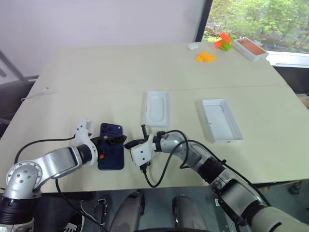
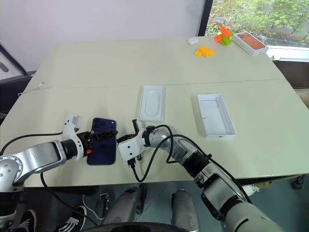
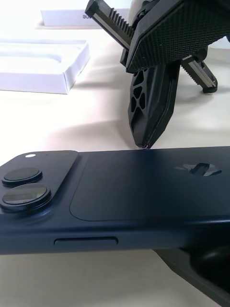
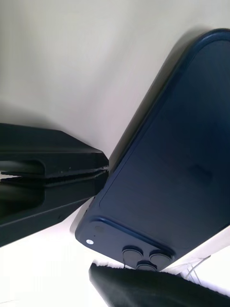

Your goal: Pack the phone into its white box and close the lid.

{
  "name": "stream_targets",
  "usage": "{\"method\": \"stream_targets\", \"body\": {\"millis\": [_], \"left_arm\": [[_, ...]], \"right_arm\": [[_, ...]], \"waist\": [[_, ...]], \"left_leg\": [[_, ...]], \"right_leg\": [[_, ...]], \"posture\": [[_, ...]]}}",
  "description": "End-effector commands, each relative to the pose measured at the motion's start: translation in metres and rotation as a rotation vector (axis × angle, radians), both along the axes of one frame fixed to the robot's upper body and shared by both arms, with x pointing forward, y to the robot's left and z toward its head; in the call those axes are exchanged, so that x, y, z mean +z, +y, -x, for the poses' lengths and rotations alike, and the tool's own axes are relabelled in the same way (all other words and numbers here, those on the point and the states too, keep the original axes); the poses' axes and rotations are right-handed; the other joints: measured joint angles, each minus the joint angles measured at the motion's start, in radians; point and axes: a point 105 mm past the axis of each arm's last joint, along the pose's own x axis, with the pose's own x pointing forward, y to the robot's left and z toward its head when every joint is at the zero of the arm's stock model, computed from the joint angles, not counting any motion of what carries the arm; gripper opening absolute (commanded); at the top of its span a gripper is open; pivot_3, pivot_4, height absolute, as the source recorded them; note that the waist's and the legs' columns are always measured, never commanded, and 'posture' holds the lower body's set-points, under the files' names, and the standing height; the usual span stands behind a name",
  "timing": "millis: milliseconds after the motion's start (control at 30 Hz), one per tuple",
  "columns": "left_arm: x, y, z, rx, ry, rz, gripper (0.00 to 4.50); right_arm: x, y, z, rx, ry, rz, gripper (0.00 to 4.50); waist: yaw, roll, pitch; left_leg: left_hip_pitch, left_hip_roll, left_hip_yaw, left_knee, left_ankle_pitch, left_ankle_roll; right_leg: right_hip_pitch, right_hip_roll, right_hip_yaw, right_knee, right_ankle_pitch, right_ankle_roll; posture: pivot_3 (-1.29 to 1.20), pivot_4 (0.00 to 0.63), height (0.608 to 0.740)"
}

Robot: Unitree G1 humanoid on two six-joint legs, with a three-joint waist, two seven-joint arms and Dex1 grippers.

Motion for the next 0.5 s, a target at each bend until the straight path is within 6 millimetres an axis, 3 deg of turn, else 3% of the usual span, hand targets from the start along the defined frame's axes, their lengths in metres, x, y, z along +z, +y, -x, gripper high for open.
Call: {"method": "stream_targets", "body": {"millis": [33, 200, 500], "left_arm": [[-0.0015, -0.0053, 0.0059, -0.034, 0.010, 0.003, 2.63], [0.0002, -0.0074, 0.0058, -0.033, -0.001, 0.021, 0.17], [-0.0005, -0.0051, 0.0065, -0.019, 0.000, 0.027, 0.04]], "right_arm": [[0.0036, 0.0037, 0.0055, 0.026, -0.005, -0.013, 0.00], [0.0033, 0.0023, 0.0040, 0.020, -0.005, -0.009, 0.00], [0.0038, -0.0016, 0.0011, 0.007, -0.005, -0.010, 0.00]], "waist": [[0.000, 0.000, 0.000], [0.003, -0.001, 0.000], [0.000, -0.001, 0.000]], "left_leg": [[-0.001, 0.000, 0.000, 0.000, 0.000, 0.000], [-0.001, 0.000, -0.001, 0.000, 0.000, 0.000], [-0.001, 0.000, 0.000, 0.000, 0.000, 0.000]], "right_leg": [[0.000, 0.000, 0.000, 0.000, 0.000, 0.000], [-0.001, 0.000, 0.000, 0.000, 0.000, 0.000], [-0.001, 0.000, -0.001, 0.000, 0.000, 0.000]], "posture": [[0.00, 0.150, 0.740], [0.00, 0.150, 0.740], [0.00, 0.150, 0.740]]}}
